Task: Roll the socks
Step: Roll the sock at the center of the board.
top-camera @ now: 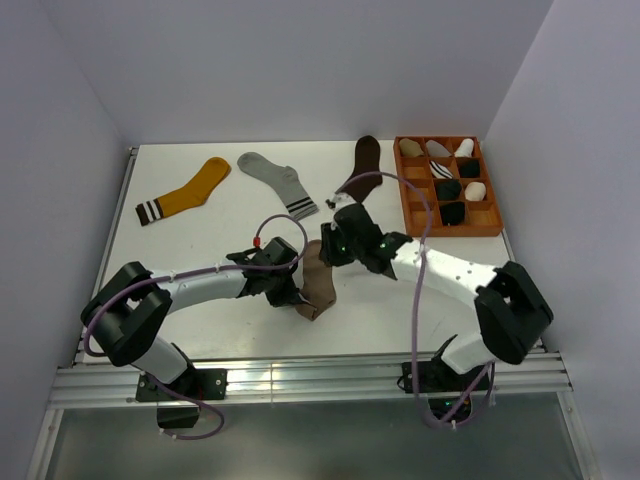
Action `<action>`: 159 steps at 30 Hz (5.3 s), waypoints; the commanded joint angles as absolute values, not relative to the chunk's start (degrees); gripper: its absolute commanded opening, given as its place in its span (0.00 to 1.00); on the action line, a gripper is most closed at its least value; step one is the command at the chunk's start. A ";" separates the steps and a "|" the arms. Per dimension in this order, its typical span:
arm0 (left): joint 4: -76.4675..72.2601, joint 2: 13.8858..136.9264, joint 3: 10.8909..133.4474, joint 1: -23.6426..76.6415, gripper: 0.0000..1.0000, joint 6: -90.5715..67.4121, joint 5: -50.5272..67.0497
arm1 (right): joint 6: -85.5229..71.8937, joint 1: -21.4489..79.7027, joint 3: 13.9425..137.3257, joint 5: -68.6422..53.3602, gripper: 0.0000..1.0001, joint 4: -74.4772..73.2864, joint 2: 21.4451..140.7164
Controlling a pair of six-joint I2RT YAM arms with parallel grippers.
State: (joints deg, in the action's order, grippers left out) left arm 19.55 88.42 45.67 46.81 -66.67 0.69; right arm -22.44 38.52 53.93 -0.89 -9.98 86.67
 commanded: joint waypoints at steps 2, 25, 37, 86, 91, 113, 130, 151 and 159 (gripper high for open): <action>21.53 89.30 46.23 46.76 0.00 -65.83 0.26 | -25.03 46.22 48.44 -3.94 0.35 -7.21 81.30; 18.54 90.53 44.12 44.48 0.00 -67.06 0.26 | -26.55 44.39 57.55 1.76 0.31 -8.44 98.16; 18.81 95.70 52.72 36.13 0.00 -61.09 -2.11 | -17.94 38.41 74.25 0.26 0.28 -7.56 110.92; 17.67 94.92 53.26 34.63 0.00 -60.82 -0.62 | -13.01 52.20 51.15 0.26 0.33 7.04 99.05; 17.32 95.45 53.52 34.63 0.00 -61.08 0.34 | -12.13 53.00 51.76 -0.97 0.38 5.80 100.10; 18.54 95.19 54.14 34.72 0.00 -60.73 0.44 | -5.55 55.46 52.47 6.85 0.48 8.35 95.88; 16.96 95.54 53.79 34.72 0.00 -61.61 2.64 | -1.84 58.18 54.05 8.43 0.47 10.64 105.11; 16.08 85.35 51.24 33.05 0.54 -67.41 -2.19 | -17.13 46.43 50.10 -11.20 0.00 1.05 101.34; 13.28 80.69 48.52 32.87 0.63 -69.70 -3.61 | -22.84 38.50 47.82 -26.70 0.00 6.14 102.30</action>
